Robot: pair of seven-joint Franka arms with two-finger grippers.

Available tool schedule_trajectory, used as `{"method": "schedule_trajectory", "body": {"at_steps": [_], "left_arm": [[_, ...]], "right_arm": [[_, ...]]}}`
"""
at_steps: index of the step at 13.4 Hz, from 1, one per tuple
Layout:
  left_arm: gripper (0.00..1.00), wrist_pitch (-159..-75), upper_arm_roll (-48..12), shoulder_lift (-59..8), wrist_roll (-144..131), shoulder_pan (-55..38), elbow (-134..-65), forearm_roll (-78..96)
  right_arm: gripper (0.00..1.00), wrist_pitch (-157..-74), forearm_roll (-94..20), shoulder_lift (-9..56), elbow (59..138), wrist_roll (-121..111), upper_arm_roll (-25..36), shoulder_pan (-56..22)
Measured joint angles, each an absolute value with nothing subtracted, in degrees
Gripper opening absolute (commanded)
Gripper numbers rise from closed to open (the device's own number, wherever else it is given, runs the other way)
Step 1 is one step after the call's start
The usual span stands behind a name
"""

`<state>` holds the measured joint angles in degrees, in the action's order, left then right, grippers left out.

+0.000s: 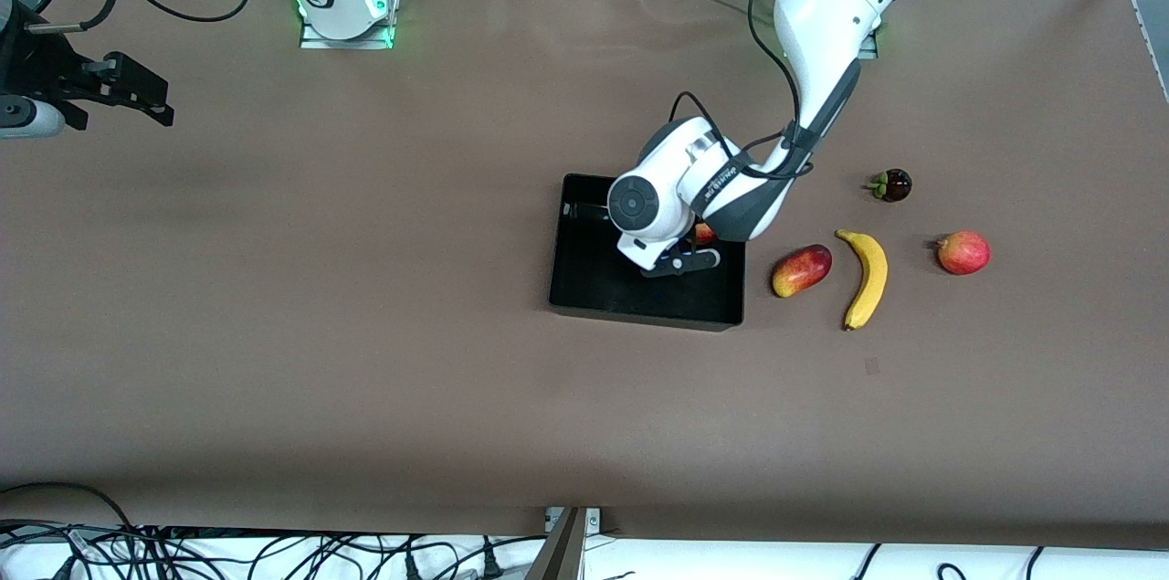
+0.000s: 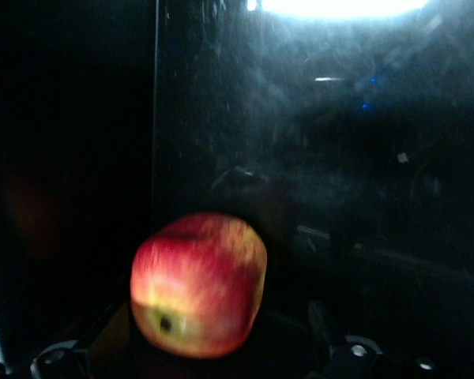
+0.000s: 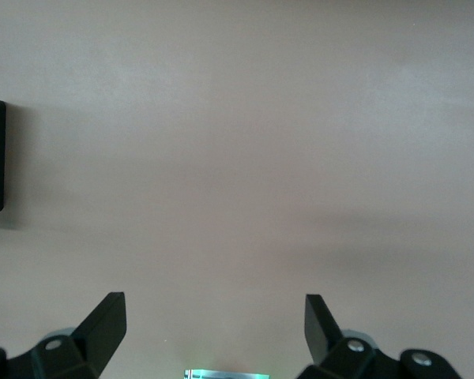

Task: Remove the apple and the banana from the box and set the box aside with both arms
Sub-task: 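Grasp the red apple in the box with the left gripper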

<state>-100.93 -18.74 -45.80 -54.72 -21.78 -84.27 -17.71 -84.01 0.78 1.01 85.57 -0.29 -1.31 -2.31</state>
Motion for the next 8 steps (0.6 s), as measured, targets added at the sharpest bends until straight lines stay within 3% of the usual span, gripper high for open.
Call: {"method": "schedule_trajectory", "body": {"at_steps": [2,3,4,5,7,8], "left_arm": [[1.0,-101.5,-18.4,-46.2,-55.0,-21.6,-84.3,-17.7],[0.94,-101.5,-18.4,-46.3,-55.1,-21.7,-84.4,-18.1],[0.63,-101.5,-18.4,-46.4,-55.2,-21.7,-84.9,-19.6],[0.44,-101.5,-18.4,-46.4,-55.2,-21.8,-85.7,-20.8],[0.17,-101.9,-18.4,-47.0,-55.7,-22.0,-86.8,-21.6],[0.13,-101.7,-18.5,-46.8,-55.7,-22.0,-86.7,-21.6]], "right_arm": [[1.0,-84.0,0.8,1.0,85.6,-0.3,-1.3,-2.3],[1.0,-84.0,0.8,1.0,85.6,-0.3,-1.3,-2.3],[1.0,-84.0,0.8,1.0,85.6,-0.3,-1.3,-2.3],[1.0,-84.0,0.8,1.0,85.6,-0.3,-1.3,-2.3],[1.0,-84.1,0.8,1.0,85.6,-0.3,-1.3,-2.3],[1.0,-84.1,0.8,1.0,85.6,-0.3,-1.3,-2.3]]}}
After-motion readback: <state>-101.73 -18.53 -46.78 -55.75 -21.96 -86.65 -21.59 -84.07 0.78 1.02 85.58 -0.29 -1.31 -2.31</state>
